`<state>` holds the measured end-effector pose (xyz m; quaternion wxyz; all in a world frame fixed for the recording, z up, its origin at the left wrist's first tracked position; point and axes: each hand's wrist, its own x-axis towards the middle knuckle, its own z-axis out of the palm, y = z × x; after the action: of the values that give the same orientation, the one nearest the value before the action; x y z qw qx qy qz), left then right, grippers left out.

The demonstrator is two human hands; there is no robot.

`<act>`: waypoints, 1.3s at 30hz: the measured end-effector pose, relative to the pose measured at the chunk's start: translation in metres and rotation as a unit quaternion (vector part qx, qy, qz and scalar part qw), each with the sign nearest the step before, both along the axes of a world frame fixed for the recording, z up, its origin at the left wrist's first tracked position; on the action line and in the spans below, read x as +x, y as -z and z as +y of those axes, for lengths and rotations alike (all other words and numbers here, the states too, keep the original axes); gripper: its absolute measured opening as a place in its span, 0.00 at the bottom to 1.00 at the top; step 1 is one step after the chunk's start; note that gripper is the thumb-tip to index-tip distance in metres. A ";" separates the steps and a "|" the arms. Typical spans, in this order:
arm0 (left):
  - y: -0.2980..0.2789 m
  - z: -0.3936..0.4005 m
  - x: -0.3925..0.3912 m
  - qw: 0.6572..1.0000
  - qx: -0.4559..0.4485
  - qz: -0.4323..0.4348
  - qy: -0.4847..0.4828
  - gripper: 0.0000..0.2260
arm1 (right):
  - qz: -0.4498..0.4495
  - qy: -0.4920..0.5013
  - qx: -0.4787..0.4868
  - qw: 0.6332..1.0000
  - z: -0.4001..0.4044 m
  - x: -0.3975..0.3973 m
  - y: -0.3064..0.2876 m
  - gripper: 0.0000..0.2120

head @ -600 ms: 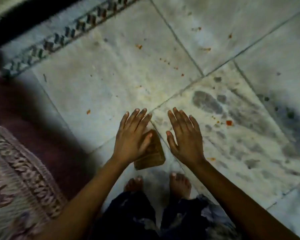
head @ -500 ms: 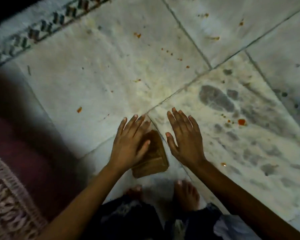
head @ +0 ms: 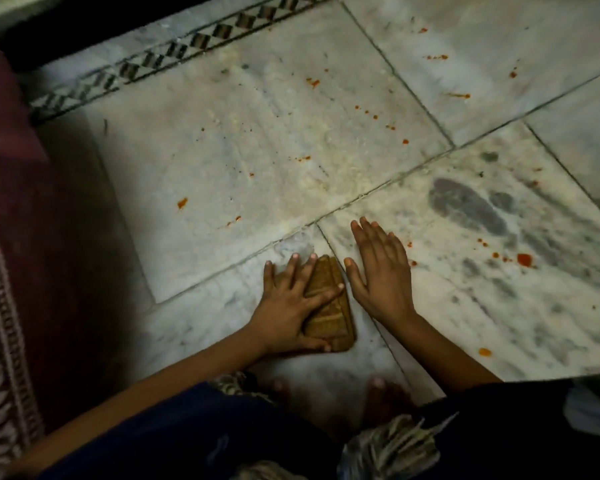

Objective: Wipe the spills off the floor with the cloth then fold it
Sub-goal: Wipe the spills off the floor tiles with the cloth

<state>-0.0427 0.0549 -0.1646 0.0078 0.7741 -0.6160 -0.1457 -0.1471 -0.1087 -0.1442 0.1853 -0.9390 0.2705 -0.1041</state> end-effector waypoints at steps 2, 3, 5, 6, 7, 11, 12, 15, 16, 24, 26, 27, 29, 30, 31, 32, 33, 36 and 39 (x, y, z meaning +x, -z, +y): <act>-0.001 -0.003 0.000 1.000 0.011 0.006 -0.006 0.40 | 0.006 -0.002 0.008 1.000 0.003 0.001 0.001 0.26; -0.002 -0.003 -0.001 1.000 0.009 0.004 -0.005 0.38 | 0.009 -0.005 0.013 1.000 0.003 0.002 0.002 0.26; -0.007 -0.001 -0.003 1.000 0.003 0.001 -0.004 0.32 | 0.020 -0.017 0.015 1.000 0.004 0.005 0.001 0.26; -0.008 0.000 -0.004 1.000 -0.002 0.009 -0.007 0.28 | 0.024 -0.023 0.012 0.999 0.003 0.006 0.000 0.26; -0.010 0.002 -0.005 1.000 -0.008 0.025 -0.016 0.26 | 0.022 -0.028 0.006 0.999 0.004 0.007 -0.002 0.26; -0.015 0.006 -0.002 0.996 -0.027 0.066 -0.056 0.20 | -0.002 -0.041 -0.002 0.999 0.010 0.023 -0.007 0.26; -0.015 0.010 0.004 0.995 -0.037 0.066 -0.066 0.19 | -0.008 -0.050 0.002 0.999 0.014 0.029 -0.008 0.25; -0.021 0.029 0.029 0.985 -0.071 0.064 -0.142 0.21 | -0.018 -0.070 0.017 0.997 0.026 0.049 -0.007 0.26; -0.024 0.036 0.040 0.978 -0.089 0.066 -0.179 0.22 | -0.015 -0.074 0.021 0.997 0.029 0.054 -0.006 0.26; -0.039 0.078 0.145 0.882 -0.183 0.051 -0.431 0.27 | 0.046 -0.136 -0.022 0.989 0.033 0.111 0.007 0.27; -0.036 0.072 0.168 0.859 -0.205 0.056 -0.466 0.25 | 0.047 -0.137 -0.021 0.989 0.027 0.124 0.010 0.28; -0.032 0.067 0.178 0.849 -0.209 0.056 -0.482 0.22 | 0.049 -0.134 -0.022 0.990 0.024 0.130 0.014 0.28; -0.022 0.058 0.192 0.844 -0.173 0.038 -0.506 0.19 | 0.063 -0.129 -0.023 0.989 0.019 0.139 0.025 0.29; -0.016 0.055 0.195 0.851 -0.136 0.015 -0.508 0.19 | 0.071 -0.124 -0.021 0.990 0.018 0.140 0.031 0.29; -0.011 0.051 0.198 0.859 -0.098 -0.007 -0.502 0.20 | 0.077 -0.119 -0.019 0.990 0.016 0.141 0.037 0.30; -0.006 0.046 0.201 0.865 -0.069 -0.015 -0.497 0.22 | 0.085 -0.114 -0.017 0.990 0.015 0.141 0.044 0.30; -0.003 0.041 0.203 0.870 -0.053 -0.013 -0.490 0.25 | 0.091 -0.111 -0.019 0.990 0.015 0.140 0.049 0.30; 0.002 0.021 0.210 0.886 -0.029 0.015 -0.462 0.32 | 0.097 -0.101 -0.041 0.989 0.019 0.137 0.058 0.31; 0.006 0.021 0.208 0.905 -0.013 0.017 -0.424 0.32 | 0.098 -0.091 -0.049 0.990 0.022 0.138 0.058 0.32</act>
<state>0.1648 0.0760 -0.1706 0.0898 0.9594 -0.2316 -0.1336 -0.0095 -0.0866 -0.2027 0.1208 -0.9732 0.1955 -0.0078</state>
